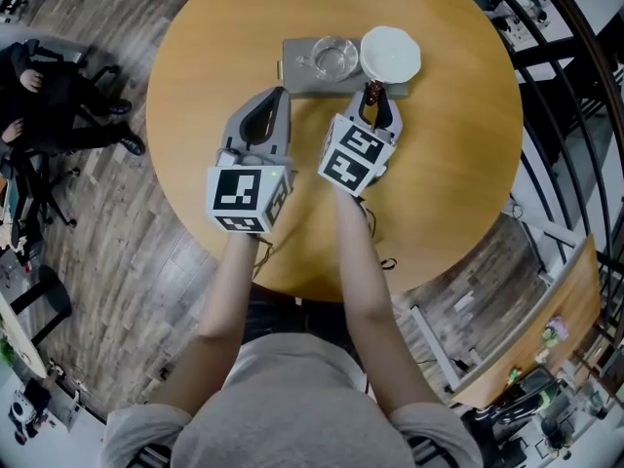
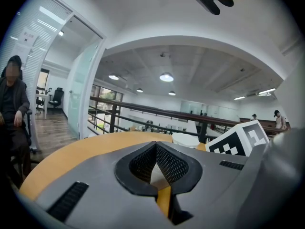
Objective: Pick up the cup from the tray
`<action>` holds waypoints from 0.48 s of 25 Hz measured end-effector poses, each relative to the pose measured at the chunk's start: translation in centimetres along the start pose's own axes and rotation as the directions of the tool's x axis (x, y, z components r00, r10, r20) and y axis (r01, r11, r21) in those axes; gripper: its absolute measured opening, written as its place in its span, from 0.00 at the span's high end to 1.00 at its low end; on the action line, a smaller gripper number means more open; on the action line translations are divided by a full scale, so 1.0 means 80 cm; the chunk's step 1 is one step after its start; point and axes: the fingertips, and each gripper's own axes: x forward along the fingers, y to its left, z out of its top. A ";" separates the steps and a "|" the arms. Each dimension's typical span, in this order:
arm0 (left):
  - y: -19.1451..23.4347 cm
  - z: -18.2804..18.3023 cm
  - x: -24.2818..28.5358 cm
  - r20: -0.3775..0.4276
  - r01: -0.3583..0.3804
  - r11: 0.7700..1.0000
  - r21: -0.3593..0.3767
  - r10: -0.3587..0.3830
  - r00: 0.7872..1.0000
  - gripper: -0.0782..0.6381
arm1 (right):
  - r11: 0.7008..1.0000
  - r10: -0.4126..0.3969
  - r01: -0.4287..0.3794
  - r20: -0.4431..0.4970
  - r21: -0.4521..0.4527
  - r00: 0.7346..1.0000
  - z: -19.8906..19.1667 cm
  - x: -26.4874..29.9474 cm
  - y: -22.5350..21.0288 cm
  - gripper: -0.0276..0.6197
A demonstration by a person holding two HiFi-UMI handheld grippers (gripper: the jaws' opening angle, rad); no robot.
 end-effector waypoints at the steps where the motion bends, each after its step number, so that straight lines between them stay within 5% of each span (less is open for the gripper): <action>1: 0.000 -0.001 0.001 -0.002 0.000 1.000 -0.001 0.000 1.000 0.88 | 1.000 -0.005 0.005 0.001 0.000 1.000 0.002 0.003 0.000 0.81; 12: -0.004 -0.010 0.005 -0.013 0.015 1.000 -0.016 -0.016 1.000 0.88 | 0.998 -0.056 0.055 0.068 0.017 0.996 0.014 0.004 -0.011 0.90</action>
